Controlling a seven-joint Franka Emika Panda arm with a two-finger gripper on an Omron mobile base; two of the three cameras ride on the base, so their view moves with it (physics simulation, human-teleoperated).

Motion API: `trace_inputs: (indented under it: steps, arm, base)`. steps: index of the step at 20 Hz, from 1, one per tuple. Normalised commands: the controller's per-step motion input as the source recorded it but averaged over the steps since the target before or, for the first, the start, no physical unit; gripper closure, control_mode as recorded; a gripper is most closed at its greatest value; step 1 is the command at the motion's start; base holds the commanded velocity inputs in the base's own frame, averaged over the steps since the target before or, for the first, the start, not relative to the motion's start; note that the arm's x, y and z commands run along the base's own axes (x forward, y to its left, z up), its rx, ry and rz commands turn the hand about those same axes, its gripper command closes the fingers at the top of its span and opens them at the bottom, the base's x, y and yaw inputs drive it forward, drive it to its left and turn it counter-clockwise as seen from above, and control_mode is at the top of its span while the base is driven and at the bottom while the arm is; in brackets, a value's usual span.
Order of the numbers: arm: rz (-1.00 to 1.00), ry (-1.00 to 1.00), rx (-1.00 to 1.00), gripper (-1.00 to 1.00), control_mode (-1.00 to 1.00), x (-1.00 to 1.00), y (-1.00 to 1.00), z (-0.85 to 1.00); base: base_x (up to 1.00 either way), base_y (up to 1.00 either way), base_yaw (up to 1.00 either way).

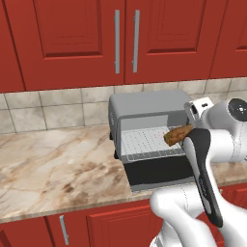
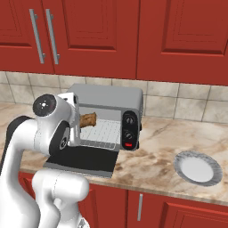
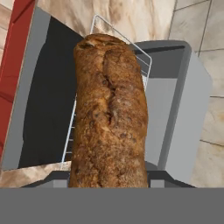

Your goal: Pull the toaster oven rack outwards. Pick up the baguette from the plate and place it on the toaster oven rack. Close the toaster oven door fully and set the temperature to the lowest setting.

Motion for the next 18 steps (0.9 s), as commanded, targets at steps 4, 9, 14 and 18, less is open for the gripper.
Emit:
trace_inputs:
  steps: [4,9,14,18]
  arm:
    - [0.0,0.1,0.0,1.0,-1.0,0.19,0.43,-0.18]
    - [0.0,0.27,0.0,1.0,-1.0,0.16,0.1,-0.27]
    - [0.0,0.1,0.01,1.0,-1.0,0.21,0.0,-0.12]
    - [0.0,-0.08,0.0,1.0,-1.0,0.2,0.0,-0.06]
  base:
    - [0.0,0.0,0.0]
    - [0.0,0.0,0.0]
    - [0.0,0.0,0.0]
    - [0.0,0.0,0.0]
